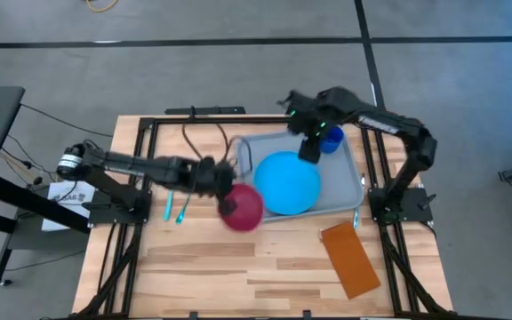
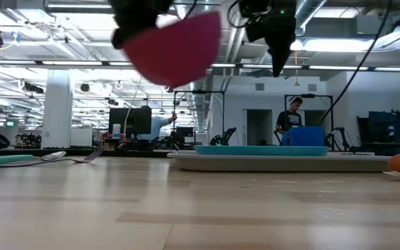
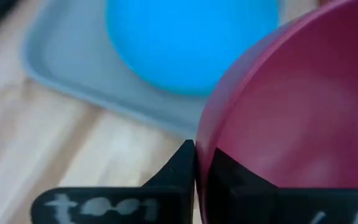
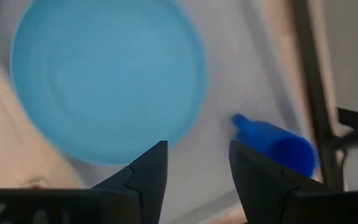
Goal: Set up tray
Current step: Put the red bowl on the light blue plate
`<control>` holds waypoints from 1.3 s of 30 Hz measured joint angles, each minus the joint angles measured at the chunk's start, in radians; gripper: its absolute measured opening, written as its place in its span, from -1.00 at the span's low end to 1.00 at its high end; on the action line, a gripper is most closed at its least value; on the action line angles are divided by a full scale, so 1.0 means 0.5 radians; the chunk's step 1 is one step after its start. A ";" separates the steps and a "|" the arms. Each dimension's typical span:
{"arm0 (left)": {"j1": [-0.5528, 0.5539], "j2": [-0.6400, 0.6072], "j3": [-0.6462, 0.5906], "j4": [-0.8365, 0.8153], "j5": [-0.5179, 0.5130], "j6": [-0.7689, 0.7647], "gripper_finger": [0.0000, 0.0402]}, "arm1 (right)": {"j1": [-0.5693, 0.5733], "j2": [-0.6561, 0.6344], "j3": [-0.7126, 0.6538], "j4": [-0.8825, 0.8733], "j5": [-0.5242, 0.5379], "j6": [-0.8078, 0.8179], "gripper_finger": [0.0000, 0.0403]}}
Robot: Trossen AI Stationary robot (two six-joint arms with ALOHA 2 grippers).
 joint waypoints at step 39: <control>0.804 1.108 0.466 0.781 0.658 0.919 -0.75 | -0.327 -1.015 -1.246 0.588 -0.003 0.338 -0.19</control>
